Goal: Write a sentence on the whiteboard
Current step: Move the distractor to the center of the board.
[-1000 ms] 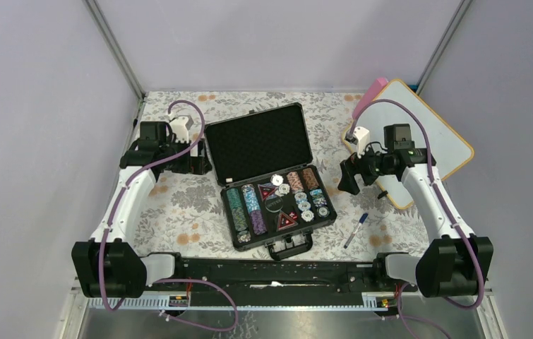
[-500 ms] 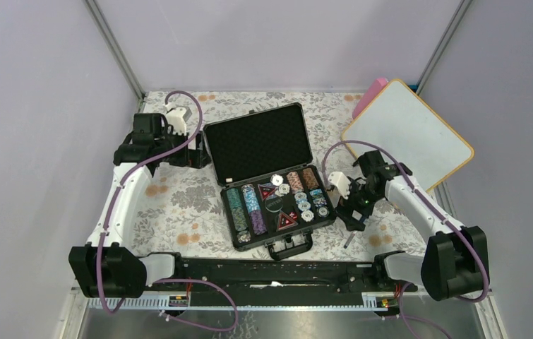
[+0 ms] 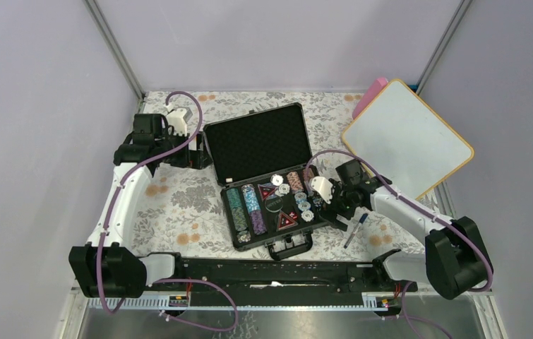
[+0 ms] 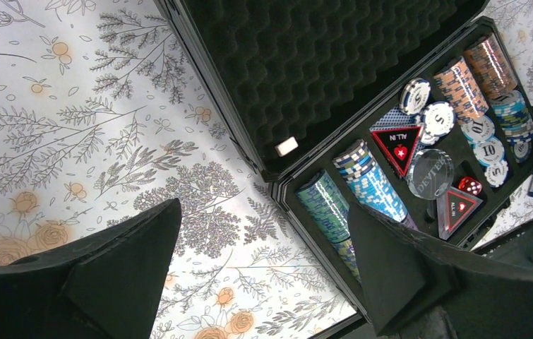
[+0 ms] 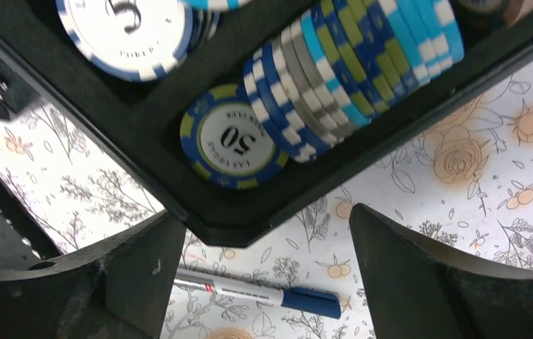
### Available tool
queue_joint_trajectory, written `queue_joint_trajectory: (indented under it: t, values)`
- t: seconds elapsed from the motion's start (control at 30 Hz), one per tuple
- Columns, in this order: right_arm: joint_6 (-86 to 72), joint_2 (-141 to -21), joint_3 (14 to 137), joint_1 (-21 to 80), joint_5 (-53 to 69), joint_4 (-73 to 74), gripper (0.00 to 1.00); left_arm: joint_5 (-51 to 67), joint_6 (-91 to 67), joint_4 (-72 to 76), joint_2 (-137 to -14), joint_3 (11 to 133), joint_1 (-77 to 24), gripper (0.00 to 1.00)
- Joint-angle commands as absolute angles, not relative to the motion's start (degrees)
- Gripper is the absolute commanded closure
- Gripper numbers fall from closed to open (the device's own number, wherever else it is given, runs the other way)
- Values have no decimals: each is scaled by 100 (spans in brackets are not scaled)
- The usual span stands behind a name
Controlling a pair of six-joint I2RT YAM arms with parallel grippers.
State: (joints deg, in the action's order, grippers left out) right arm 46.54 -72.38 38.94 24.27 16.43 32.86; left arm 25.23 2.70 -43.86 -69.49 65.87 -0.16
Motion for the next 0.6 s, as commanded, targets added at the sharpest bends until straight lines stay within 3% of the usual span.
queue_joint_trajectory:
  t: [0.0, 0.57]
  values:
    - [3909, -7313, 3851, 2836, 1461, 2584, 10, 2750, 102, -4251, -6836, 6860, -8, 1]
    - [1813, -8876, 4971, 3994, 1692, 1873, 15, 2655, -354, -4337, -6896, 7349, 170, 1]
